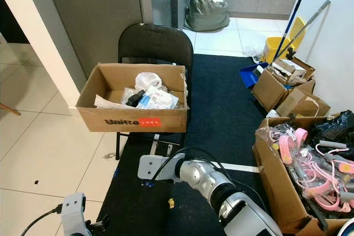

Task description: Picking trash to rubbish bin

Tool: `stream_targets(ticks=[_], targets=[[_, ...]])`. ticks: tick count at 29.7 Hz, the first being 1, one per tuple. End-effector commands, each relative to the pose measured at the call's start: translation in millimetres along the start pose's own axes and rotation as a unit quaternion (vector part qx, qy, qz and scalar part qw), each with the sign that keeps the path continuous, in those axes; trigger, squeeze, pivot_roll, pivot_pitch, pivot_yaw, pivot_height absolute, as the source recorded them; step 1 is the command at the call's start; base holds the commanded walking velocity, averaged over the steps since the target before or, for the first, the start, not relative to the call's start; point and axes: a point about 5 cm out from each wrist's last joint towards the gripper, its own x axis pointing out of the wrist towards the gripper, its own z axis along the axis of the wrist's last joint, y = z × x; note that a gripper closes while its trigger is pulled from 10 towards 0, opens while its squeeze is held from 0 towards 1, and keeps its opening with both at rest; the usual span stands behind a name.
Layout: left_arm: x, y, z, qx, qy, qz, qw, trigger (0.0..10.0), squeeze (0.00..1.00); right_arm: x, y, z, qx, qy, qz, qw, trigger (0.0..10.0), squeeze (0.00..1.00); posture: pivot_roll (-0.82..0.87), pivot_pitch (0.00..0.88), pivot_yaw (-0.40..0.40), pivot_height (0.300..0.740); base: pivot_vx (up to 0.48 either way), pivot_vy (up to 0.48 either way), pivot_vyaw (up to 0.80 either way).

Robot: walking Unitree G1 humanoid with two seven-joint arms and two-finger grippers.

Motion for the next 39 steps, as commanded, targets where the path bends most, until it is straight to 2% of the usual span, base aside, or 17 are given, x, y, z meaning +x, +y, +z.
stream_targets(ticks=[1, 39], targets=[[-1.7, 1.6, -5.9, 0.000, 0.012, 0.003, 1.000, 10.0, 0.00, 0.1, -1.7, 1.4, 0.002, -0.006, -0.001, 1.000, 10.0, 0.00, 0.05, 0.018, 0.021, 0.740, 0.000, 0.000, 0.00], [-0.3, -1.4, -3.9, -0.001, 0.009, 0.000, 1.000, 10.0, 0.00, -0.5, -3.5, 0.2, 0.002, -0.003, -0.001, 1.000, 10.0, 0.00, 0.05, 0.013, 0.016, 0.740, 0.000, 0.000, 0.00]])
